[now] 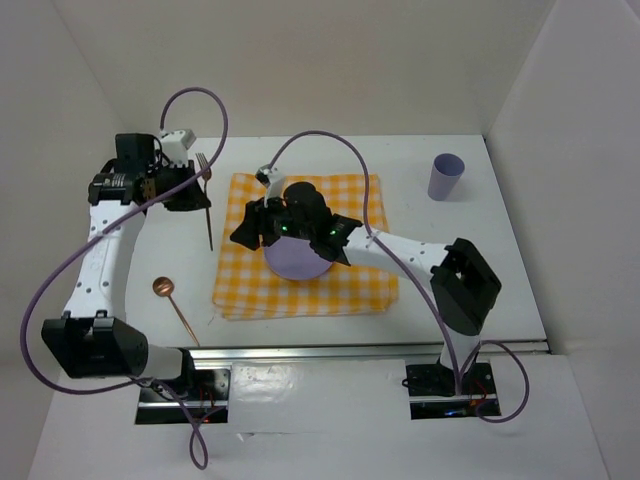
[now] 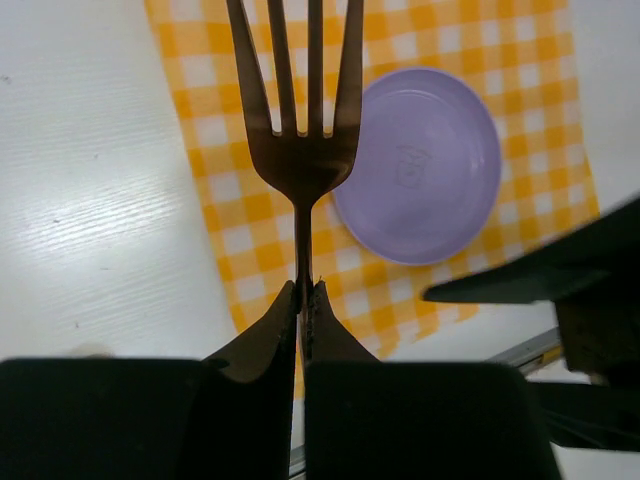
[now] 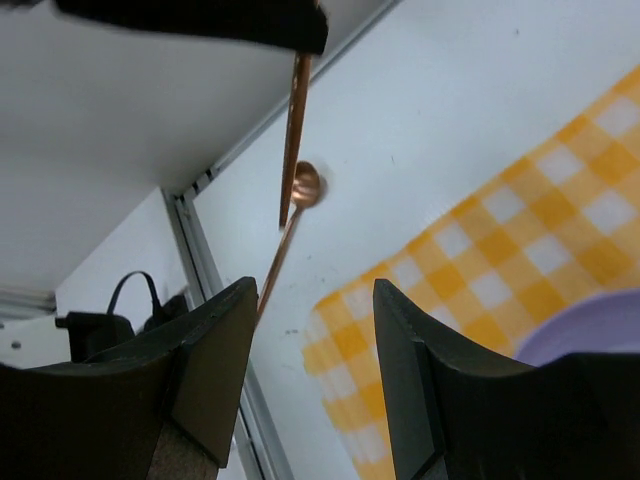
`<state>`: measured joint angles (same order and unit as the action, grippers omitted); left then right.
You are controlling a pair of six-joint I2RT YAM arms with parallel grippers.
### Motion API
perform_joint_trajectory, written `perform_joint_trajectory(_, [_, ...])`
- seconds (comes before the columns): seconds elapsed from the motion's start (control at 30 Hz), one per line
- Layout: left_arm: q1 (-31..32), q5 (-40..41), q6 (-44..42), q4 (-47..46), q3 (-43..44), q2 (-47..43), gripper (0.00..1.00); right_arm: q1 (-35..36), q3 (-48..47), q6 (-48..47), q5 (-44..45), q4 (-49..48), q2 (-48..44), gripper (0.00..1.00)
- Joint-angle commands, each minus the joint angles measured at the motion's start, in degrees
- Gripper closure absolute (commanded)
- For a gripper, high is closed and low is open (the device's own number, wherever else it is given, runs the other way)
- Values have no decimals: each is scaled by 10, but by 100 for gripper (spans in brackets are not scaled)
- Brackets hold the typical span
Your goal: Set the dinner table for one person
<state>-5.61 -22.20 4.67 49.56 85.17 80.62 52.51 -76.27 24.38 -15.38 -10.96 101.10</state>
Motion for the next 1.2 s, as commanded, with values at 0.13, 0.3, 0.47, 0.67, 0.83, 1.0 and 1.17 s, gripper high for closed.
perform_joint_trajectory(0.13, [24,-23,53,-25,-27,-44,100,11,-97,14,-14,-76,77,42])
perform_joint_trajectory(0.3, [41,-23,53,-31,-47,-49,100,16,-122,33,-33,-82,113,45])
perform_joint_trajectory(0.47, [41,-5,47,-36,-58,-56,100,16,-134,50,-40,-82,133,48])
perform_joint_trajectory(0.67, [46,-17,41,-36,-75,-56,100,22,-134,69,-38,-100,146,74])
perform_joint_trajectory(0.83, [52,-11,30,-36,-80,-56,100,22,-129,89,-25,-94,140,100])
perform_joint_trajectory(1.0, [52,-28,3,-19,-60,-50,35,16,-118,109,-40,-54,121,100])
perform_joint_trajectory(1.17, [52,-22,-3,-12,-47,-45,1,-40,-45,144,-83,-43,82,100])
